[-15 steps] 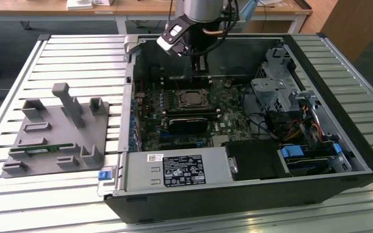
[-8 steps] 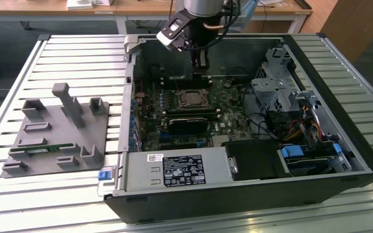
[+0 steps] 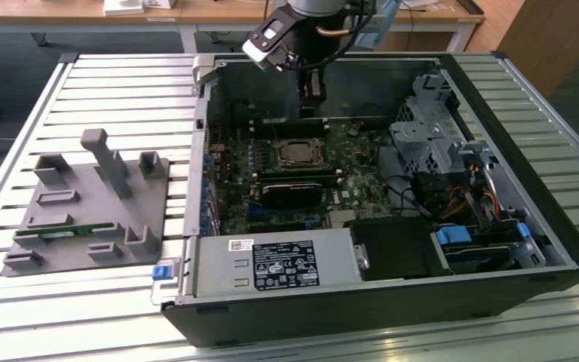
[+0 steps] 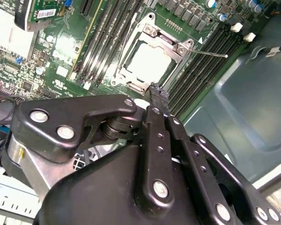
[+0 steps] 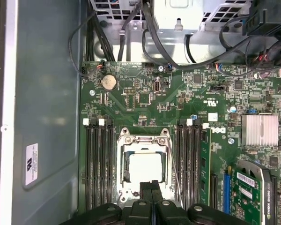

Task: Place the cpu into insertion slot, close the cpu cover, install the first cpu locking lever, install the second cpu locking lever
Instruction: 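Install the first cpu locking lever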

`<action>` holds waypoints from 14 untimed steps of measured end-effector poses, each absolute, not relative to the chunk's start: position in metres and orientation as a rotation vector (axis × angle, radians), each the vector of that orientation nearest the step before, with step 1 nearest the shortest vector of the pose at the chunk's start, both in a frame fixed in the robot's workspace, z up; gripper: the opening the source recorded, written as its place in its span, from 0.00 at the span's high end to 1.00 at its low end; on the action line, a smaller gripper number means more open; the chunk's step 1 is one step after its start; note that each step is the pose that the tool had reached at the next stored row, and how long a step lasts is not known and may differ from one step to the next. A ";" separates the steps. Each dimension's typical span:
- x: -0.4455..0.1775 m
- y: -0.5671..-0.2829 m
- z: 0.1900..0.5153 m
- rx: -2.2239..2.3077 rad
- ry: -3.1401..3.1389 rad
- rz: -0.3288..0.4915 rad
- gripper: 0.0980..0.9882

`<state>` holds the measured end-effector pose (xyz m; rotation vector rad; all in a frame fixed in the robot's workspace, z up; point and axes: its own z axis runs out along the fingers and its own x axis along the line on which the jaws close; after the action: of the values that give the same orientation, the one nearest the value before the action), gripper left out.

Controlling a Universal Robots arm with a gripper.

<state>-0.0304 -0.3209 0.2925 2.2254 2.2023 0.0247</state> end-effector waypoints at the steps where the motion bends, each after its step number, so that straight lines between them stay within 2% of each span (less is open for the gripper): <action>1: -0.030 -0.321 0.294 2.225 2.202 0.025 0.99; 14: -0.030 -0.321 0.297 2.036 2.380 0.026 0.99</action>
<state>-0.0304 -0.3209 0.2968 2.0362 2.3801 0.0261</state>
